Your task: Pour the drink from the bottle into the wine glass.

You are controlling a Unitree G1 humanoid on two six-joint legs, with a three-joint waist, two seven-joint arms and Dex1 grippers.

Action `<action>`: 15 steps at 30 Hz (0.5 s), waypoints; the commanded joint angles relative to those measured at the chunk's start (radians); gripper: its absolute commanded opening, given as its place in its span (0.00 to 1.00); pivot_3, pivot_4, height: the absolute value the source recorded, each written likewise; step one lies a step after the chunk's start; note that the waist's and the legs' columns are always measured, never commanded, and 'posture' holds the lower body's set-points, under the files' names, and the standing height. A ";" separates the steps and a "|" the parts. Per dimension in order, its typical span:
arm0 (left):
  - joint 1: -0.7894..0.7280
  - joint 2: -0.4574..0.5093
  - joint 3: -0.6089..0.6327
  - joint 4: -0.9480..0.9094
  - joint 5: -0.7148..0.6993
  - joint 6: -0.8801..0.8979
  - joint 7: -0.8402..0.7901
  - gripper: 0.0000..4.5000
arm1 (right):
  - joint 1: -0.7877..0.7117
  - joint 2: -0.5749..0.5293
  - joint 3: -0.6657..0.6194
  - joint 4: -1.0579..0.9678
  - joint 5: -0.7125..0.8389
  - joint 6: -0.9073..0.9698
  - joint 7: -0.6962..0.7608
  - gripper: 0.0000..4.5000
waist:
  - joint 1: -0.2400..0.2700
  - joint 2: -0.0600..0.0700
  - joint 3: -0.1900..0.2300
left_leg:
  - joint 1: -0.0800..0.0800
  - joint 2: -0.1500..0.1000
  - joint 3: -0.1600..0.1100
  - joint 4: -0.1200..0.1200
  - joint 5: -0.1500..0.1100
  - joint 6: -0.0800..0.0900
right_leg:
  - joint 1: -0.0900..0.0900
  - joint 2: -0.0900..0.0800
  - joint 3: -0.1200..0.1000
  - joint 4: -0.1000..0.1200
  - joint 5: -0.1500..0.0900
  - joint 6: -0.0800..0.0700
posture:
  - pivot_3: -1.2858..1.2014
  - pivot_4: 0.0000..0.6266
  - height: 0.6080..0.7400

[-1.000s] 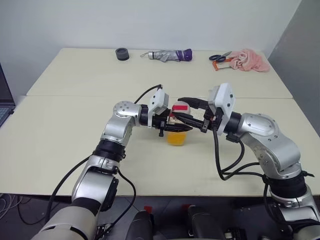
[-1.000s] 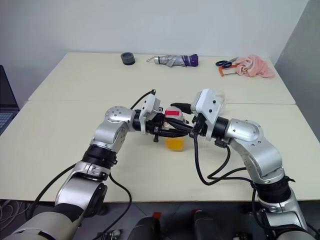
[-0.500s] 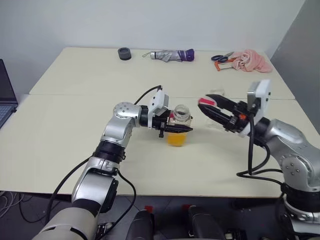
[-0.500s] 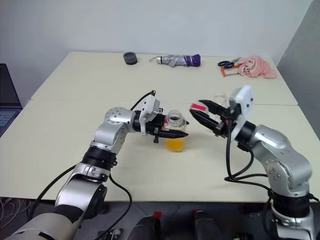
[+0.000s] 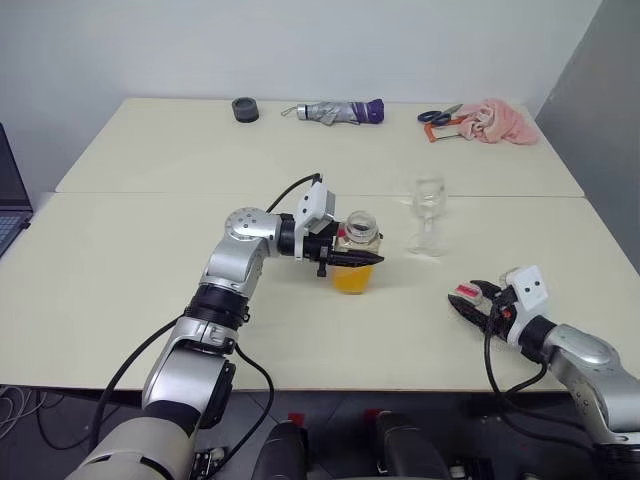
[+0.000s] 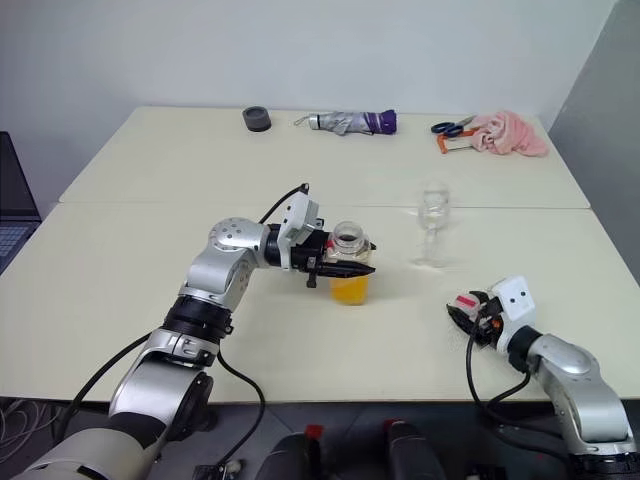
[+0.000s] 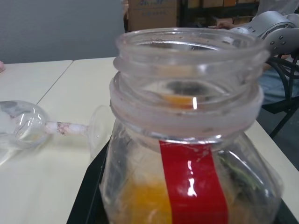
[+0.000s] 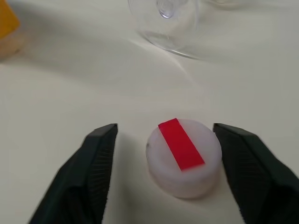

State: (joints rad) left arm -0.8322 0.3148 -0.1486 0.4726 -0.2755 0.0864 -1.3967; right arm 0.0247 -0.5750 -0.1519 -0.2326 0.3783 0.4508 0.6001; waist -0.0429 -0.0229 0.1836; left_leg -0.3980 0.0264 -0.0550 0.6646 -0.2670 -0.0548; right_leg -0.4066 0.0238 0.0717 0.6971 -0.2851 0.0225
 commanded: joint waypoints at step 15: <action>0.031 0.104 0.237 -0.041 0.053 -0.024 0.526 0.38 | -0.405 -0.048 0.177 -0.284 0.204 0.195 0.132 1.00 | -0.013 0.000 0.000 | 0.001 0.002 -0.002 0.000 0.000 0.000 | 0.000 0.001 -0.001 0.000 0.000 0.000 | 0.52 0.24 1.00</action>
State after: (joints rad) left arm -0.7915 0.3990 0.0352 0.4637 -0.2341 0.0838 -0.9594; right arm -0.3357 -0.6454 -0.0299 -0.5022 0.5790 0.6402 0.7389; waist -0.0556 -0.0229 0.1837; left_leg -0.3970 0.0283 -0.0570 0.6645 -0.2670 -0.0548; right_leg -0.4064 0.0249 0.0708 0.6975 -0.2846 0.0218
